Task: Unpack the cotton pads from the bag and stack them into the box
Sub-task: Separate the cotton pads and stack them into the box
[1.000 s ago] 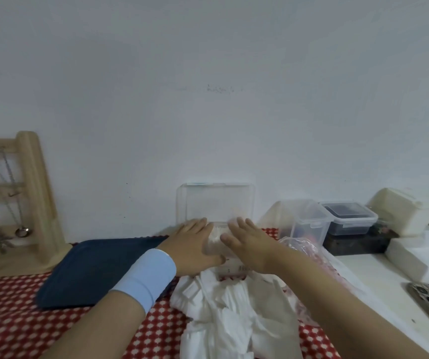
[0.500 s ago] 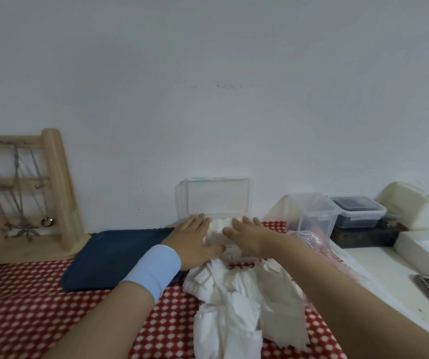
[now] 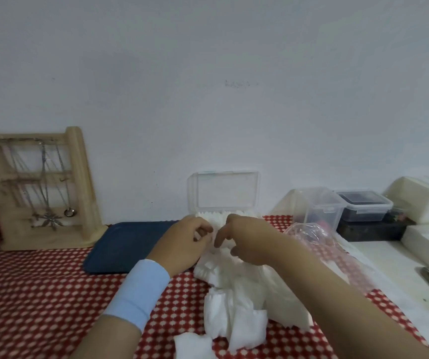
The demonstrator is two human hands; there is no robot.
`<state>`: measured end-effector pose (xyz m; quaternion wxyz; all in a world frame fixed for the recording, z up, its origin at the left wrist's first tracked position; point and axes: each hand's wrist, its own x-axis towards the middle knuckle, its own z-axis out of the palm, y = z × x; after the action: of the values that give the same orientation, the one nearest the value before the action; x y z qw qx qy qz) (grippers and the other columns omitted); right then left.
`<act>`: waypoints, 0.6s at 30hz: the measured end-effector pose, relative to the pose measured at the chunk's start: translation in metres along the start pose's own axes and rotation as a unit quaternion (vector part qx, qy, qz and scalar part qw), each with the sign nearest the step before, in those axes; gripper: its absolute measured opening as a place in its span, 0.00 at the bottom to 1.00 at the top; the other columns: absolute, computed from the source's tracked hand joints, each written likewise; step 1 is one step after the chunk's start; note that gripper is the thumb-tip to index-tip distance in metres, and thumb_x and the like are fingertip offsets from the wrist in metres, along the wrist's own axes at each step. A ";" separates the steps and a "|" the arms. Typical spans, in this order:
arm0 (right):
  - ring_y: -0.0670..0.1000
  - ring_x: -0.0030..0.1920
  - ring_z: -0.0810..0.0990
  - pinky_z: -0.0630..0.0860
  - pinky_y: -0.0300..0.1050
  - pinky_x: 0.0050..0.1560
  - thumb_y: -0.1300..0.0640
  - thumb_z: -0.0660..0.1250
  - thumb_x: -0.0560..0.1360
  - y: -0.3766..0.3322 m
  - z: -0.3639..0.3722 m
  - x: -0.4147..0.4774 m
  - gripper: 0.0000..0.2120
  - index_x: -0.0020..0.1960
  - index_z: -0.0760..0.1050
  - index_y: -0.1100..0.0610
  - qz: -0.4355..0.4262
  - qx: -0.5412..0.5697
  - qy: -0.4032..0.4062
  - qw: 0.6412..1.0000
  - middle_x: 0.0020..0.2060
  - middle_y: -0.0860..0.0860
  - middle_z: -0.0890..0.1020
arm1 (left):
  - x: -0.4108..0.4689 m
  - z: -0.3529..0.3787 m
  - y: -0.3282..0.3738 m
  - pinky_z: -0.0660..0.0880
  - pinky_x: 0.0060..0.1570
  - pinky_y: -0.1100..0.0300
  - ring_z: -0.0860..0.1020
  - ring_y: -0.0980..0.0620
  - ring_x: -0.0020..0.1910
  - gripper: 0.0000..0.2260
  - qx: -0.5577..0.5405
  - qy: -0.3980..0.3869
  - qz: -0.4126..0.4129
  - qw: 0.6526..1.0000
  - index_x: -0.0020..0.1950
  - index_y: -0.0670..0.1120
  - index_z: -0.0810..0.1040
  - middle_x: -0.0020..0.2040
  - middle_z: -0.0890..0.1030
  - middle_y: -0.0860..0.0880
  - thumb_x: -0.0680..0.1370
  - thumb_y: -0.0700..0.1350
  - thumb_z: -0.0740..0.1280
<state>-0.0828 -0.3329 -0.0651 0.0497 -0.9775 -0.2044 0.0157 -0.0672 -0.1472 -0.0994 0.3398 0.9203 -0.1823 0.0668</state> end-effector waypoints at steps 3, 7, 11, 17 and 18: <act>0.50 0.49 0.75 0.71 0.44 0.47 0.59 0.71 0.77 -0.005 0.004 0.007 0.20 0.65 0.78 0.42 -0.016 -0.058 -0.037 0.997 0.53 0.47 0.70 | -0.013 0.000 -0.003 0.70 0.46 0.74 0.76 0.63 0.49 0.07 0.001 0.019 -0.009 1.000 0.57 0.55 0.80 0.52 0.76 0.62 0.82 0.46 0.66; 0.48 0.48 0.75 0.68 0.43 0.46 0.52 0.74 0.75 -0.005 -0.001 0.008 0.07 0.53 0.83 0.44 -0.021 -0.053 -0.004 0.998 0.48 0.45 0.71 | -0.025 0.005 -0.006 0.70 0.48 0.73 0.77 0.65 0.52 0.06 -0.062 -0.002 -0.048 0.997 0.57 0.59 0.78 0.53 0.78 0.62 0.82 0.50 0.66; 0.47 0.45 0.82 0.82 0.49 0.49 0.52 0.74 0.72 0.002 -0.010 0.001 0.04 0.42 0.83 0.43 0.014 0.079 0.026 0.996 0.48 0.41 0.78 | -0.030 0.009 -0.006 0.73 0.51 0.70 0.78 0.63 0.55 0.06 -0.115 -0.023 -0.070 0.991 0.57 0.59 0.80 0.55 0.80 0.62 0.81 0.54 0.67; 0.44 0.47 0.79 0.74 0.42 0.44 0.48 0.70 0.74 -0.015 -0.006 -0.010 0.04 0.47 0.83 0.44 0.065 0.037 0.063 0.995 0.43 0.40 0.81 | -0.031 0.014 -0.008 0.73 0.52 0.68 0.79 0.63 0.51 0.12 -0.046 -0.079 -0.098 0.991 0.59 0.56 0.82 0.52 0.82 0.60 0.75 0.52 0.74; 0.45 0.48 0.79 0.72 0.42 0.44 0.48 0.71 0.73 -0.021 -0.002 -0.009 0.06 0.50 0.82 0.43 0.066 0.018 0.049 0.996 0.45 0.40 0.81 | -0.030 0.014 -0.008 0.74 0.55 0.67 0.80 0.62 0.52 0.11 -0.048 -0.082 -0.101 0.990 0.58 0.55 0.83 0.52 0.83 0.60 0.76 0.50 0.74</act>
<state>-0.0996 -0.3176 -0.0606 0.0765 -0.9874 -0.1361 -0.0253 -0.0919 -0.1418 -0.1223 0.3722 0.9190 -0.1190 -0.0527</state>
